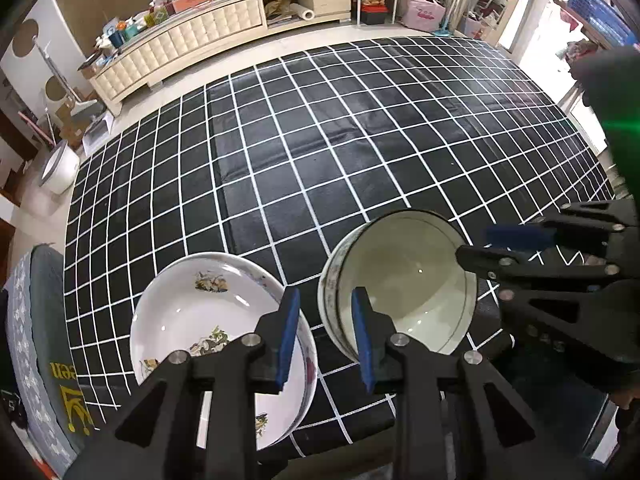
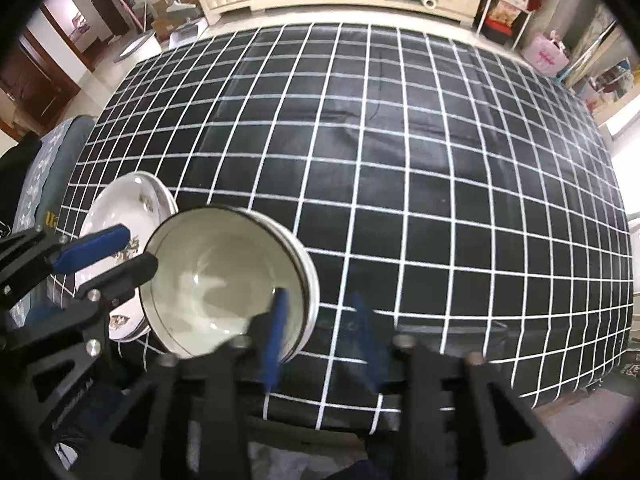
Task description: Organize plates and bowls
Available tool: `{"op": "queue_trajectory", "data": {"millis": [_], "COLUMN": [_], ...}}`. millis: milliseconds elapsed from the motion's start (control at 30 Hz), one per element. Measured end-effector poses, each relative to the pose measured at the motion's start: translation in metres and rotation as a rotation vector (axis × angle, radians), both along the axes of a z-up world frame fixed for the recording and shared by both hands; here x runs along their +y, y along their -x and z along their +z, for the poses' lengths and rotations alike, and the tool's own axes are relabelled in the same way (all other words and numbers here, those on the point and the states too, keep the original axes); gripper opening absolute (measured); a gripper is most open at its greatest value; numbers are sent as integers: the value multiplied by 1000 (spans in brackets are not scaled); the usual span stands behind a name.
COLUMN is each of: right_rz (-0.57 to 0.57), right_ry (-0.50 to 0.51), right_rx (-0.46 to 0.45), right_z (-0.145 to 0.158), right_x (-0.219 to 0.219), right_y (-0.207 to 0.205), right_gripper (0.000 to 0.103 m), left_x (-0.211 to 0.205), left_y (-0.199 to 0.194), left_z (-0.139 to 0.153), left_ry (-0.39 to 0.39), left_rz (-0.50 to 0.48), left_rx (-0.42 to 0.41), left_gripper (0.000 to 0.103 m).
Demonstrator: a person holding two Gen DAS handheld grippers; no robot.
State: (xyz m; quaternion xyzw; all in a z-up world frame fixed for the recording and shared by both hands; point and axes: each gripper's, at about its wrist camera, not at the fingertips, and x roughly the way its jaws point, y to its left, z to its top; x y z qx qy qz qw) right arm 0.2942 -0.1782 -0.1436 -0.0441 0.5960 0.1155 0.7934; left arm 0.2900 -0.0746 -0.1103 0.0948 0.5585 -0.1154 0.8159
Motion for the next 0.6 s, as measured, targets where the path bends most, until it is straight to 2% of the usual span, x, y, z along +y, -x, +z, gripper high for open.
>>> {"op": "queue_trajectory", "data": {"millis": [67,333,433,600], "right_rz": [-9,-41,-47,-54], "right_ry": [6,-19,-21,-20], "right_rx": [-10,61,82,116], "right_z": [0,-25,-34,-45], "right_x": [-3,-4,-2,-3], "right_y": [-1,-11,-14,-18], "right_gripper": [64,65,65,65], "left_x": [3,10,9,15], "left_y": [-1,-9,-10,-14], "left_z": [-3,-19,-25,-35], "left_ry": [3,17,-5,43], "left_rz": [11,24,9,-4], "left_rx": [9,41,39,82], "left_gripper": [25,26,34,35]}}
